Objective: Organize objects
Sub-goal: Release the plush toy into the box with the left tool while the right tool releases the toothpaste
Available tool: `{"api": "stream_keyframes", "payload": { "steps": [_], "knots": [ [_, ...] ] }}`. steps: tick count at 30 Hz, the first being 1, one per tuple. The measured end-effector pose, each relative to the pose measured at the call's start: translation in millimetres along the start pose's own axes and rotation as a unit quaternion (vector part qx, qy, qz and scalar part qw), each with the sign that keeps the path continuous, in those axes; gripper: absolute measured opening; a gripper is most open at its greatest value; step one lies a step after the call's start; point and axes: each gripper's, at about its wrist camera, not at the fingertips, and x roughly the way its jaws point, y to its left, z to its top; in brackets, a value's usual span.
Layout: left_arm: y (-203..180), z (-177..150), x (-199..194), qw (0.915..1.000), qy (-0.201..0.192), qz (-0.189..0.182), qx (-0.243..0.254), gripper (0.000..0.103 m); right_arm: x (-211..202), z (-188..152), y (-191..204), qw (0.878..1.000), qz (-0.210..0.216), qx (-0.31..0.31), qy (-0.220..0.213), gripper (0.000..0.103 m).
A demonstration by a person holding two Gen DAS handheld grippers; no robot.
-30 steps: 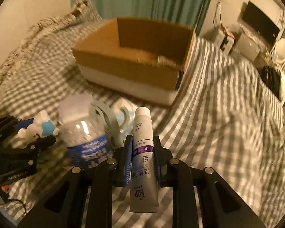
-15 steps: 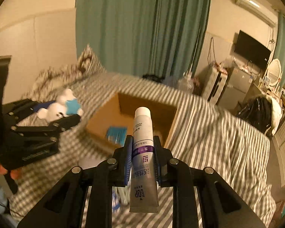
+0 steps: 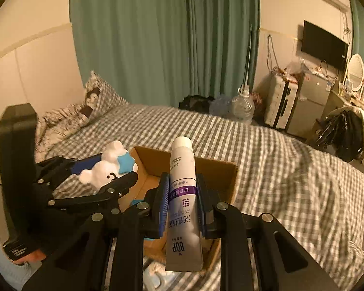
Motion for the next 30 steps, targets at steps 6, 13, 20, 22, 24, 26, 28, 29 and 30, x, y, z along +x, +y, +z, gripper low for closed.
{"api": "stream_keyframes", "payload": {
  "steps": [6,13,20,22,24,26,28,29,30],
  "knots": [
    [1,-15,40,0.9993,0.026,0.019,0.020,0.057,52,-18,-11,0.999,0.009,0.006,0.031,0.020],
    [0,-23,54,0.9988,0.045,0.002,0.018,0.060,56,-22,-25,0.999,0.019,0.018,0.031,0.023],
    [3,-15,5,0.9994,0.005,0.031,0.017,0.092,3,-10,-17,1.000,0.015,0.023,-0.010,0.060],
    [5,-12,-16,0.9990,-0.005,0.040,0.019,0.093,-19,-5,-9,1.000,0.015,0.013,-0.022,0.065],
    [8,-11,-38,0.9987,-0.013,0.047,0.016,0.099,-43,-4,2,0.999,0.013,-0.004,-0.032,0.070],
    [11,-11,-59,0.9984,-0.024,0.050,0.010,0.103,-64,-6,10,0.999,0.008,-0.022,-0.039,0.073],
    [18,-14,-80,0.9983,-0.033,0.048,0.003,0.103,-82,-9,17,0.998,0.003,-0.034,-0.045,0.076],
    [20,-17,-89,0.9983,-0.034,0.048,-0.001,0.103,-92,-12,21,0.998,0.003,-0.039,-0.046,0.081],
    [20,-21,-98,0.9983,-0.032,0.048,-0.004,0.103,-101,-16,23,0.998,0.004,-0.042,-0.047,0.084]
  ]
}}
